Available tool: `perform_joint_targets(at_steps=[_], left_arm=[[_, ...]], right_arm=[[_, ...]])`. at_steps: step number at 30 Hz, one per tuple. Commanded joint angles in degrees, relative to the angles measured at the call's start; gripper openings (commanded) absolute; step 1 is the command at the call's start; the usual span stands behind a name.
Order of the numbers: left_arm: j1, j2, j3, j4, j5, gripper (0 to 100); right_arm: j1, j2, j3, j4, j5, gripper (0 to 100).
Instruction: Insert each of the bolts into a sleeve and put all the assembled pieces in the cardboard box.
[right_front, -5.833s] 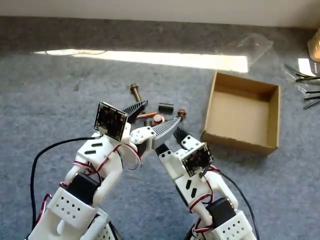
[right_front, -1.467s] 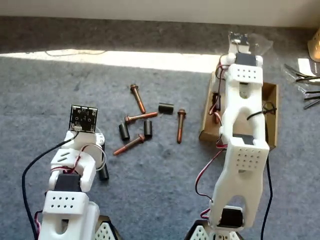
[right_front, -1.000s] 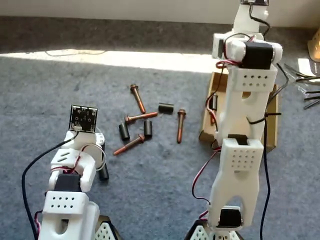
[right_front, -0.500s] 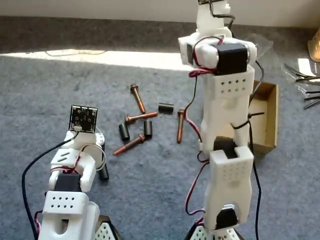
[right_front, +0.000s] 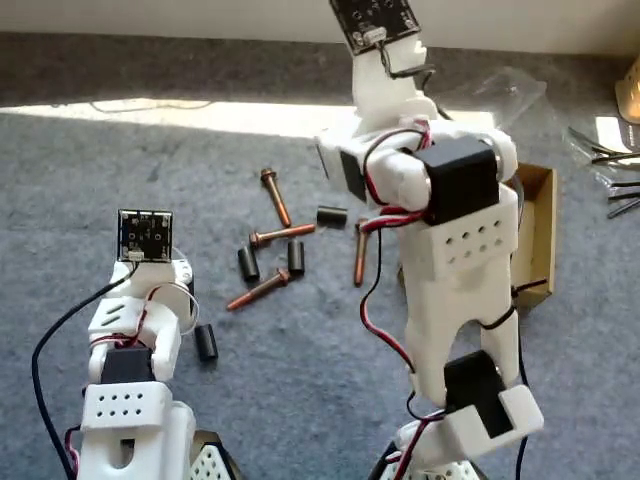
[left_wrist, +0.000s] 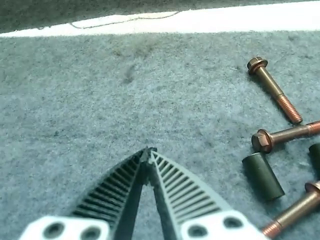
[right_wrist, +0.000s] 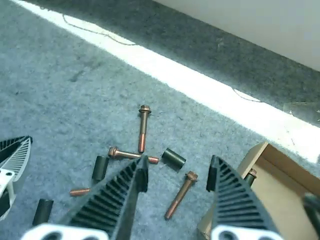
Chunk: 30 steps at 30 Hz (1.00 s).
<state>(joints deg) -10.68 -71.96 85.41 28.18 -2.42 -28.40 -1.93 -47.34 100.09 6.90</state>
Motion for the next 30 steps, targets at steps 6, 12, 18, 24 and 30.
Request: perform_joint_targets(at_steps=[6, 12, 18, 24, 30], left_arm=[[-6.46, -0.66, -0.84, -1.05, -0.09, 2], [-13.32, -0.66, -0.84, -0.97, -0.09, 2], [-19.56, -0.66, -0.57, -0.26, 0.0, 2], [-19.74, -7.34, -1.71, 9.76, 0.0, 2], [-19.91, -29.41, 0.48, 26.37, -0.35, 2]], right_arm=[[-7.96, -8.13, 20.35, 0.75, 0.7, 17.6], [-12.7, -8.22, 31.6, -5.14, 0.35, 17.6], [-17.54, -8.48, 38.81, -11.12, -1.67, 17.6], [-19.82, -8.22, 40.66, -15.25, -5.71, 17.6], [-23.16, -8.13, 45.76, -17.36, -13.8, 17.6]])
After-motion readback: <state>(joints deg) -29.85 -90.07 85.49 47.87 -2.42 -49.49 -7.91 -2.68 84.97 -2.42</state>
